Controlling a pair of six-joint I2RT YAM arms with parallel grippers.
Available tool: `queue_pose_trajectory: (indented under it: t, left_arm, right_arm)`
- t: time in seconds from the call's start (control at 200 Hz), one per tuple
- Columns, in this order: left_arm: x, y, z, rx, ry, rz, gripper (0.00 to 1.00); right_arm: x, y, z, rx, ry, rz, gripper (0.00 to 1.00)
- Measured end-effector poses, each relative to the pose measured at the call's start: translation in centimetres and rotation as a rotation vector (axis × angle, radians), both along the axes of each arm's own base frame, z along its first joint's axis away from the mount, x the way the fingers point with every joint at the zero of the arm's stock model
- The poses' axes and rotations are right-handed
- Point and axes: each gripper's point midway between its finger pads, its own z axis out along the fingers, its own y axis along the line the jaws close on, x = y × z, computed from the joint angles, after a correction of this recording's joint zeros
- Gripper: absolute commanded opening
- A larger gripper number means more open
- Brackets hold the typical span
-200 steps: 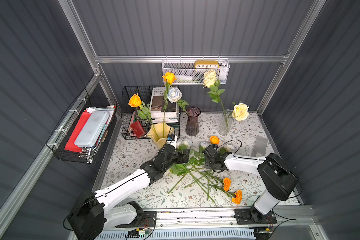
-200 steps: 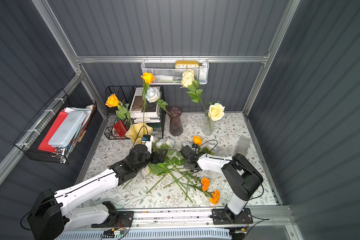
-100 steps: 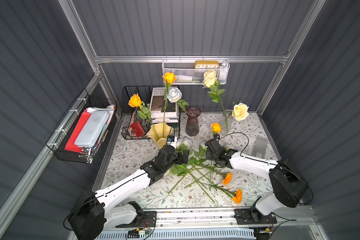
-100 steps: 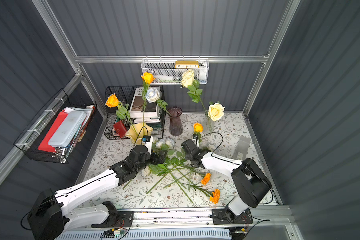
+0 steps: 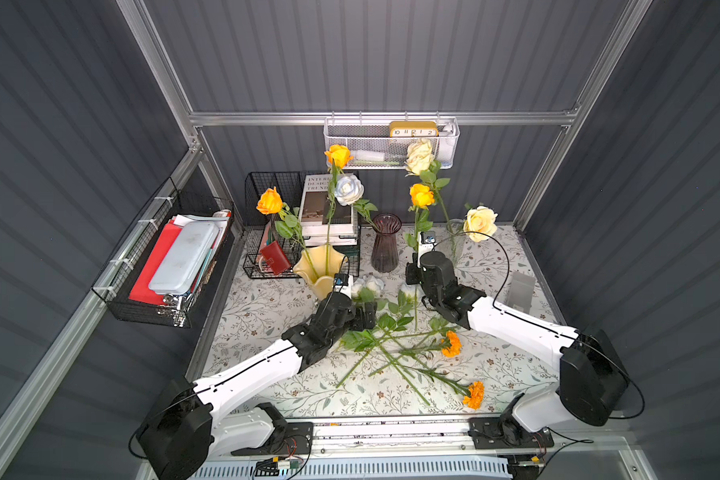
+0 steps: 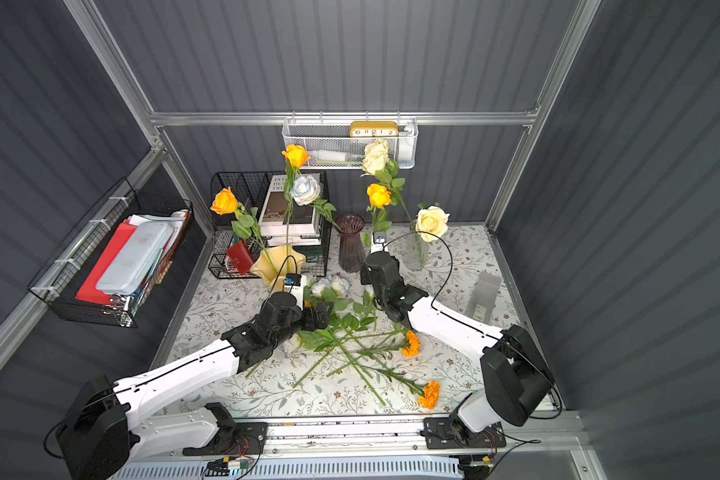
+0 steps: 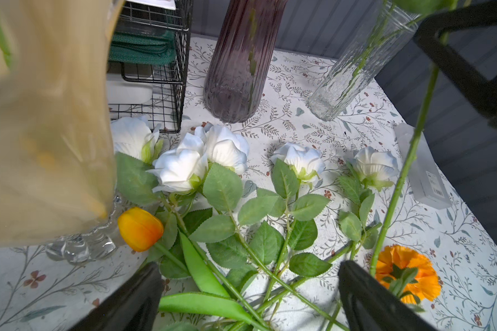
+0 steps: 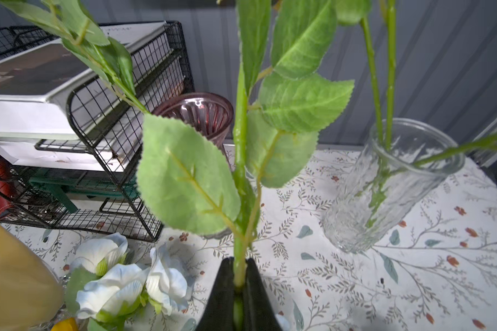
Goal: Arrange the flowers in different vases according to their colors
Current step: Pick up the flower at the center of the board, then insert the flower into the vase.
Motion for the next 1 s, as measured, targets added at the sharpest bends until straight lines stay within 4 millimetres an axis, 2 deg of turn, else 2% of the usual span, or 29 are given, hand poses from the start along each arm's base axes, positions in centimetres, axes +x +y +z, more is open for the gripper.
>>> queue_pose_trajectory:
  t: [0.21,0.415,0.61,0.856,1.001]
  left_arm:
    - [0.2,-0.1,-0.6,0.01,0.008,0.003,0.99]
    - [0.4,-0.2,-0.9,0.013,0.007,0.009,0.99]
    - [0.3,0.1,-2.1,0.023,0.028,0.021,0.99]
    - [-0.8,0.7,-4.9,0.012,0.097,0.031,0.99]
    - [-1.7,0.9,-7.1,0.009,0.151,0.025,0.99]
  right_arm:
    - [0.9,1.7,1.4,-0.037,-0.073,0.061,0.0]
    - [0.9,4.3,4.3,-0.031,-0.17,0.175,0.0]
    - [1.8,8.7,10.4,-0.002,-0.295,0.284,0.0]
    - [1.1,12.8,18.9,0.107,-0.484,0.396,0.0]
    - [0.8,15.3,22.0,0.181,-0.586,0.449,0.0]
